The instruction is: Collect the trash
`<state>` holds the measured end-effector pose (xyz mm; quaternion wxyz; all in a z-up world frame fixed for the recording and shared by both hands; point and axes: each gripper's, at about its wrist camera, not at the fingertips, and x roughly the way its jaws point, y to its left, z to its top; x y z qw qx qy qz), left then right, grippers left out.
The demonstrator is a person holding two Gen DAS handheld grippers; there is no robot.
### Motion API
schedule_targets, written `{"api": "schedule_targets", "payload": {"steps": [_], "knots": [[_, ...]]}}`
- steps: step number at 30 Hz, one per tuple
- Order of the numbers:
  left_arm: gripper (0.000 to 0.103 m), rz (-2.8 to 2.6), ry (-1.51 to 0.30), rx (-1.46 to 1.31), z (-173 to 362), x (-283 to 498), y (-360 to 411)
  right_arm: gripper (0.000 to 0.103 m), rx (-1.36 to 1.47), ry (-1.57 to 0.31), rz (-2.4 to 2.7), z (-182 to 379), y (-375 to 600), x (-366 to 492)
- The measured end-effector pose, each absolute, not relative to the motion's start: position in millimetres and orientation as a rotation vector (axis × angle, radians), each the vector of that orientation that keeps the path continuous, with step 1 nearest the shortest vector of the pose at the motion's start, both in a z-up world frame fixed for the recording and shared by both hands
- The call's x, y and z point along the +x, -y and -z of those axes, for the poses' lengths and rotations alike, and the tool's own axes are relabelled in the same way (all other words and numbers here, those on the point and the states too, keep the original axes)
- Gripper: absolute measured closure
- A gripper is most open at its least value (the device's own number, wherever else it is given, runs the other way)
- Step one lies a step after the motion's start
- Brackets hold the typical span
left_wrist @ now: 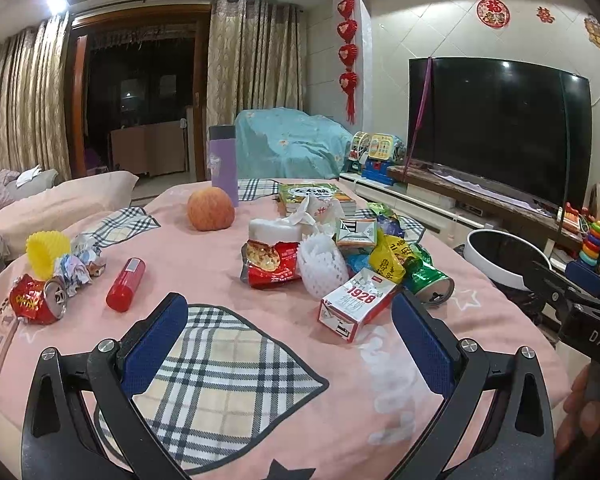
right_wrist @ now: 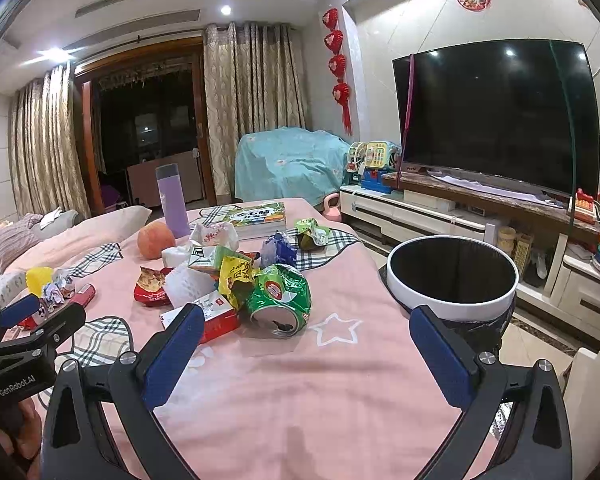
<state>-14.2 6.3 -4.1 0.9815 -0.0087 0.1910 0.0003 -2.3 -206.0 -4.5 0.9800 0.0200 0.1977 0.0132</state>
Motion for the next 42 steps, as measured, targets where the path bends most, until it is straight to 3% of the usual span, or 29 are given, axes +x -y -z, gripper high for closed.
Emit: {"api": "schedule_targets", "payload": {"steps": [42], "knots": [[0.000, 0.006, -0.400, -0.031, 7.5, -14.3, -6.8, 0.000, 0.056, -0.407, -0.042, 7.3, 204.6, -3.6]]}}
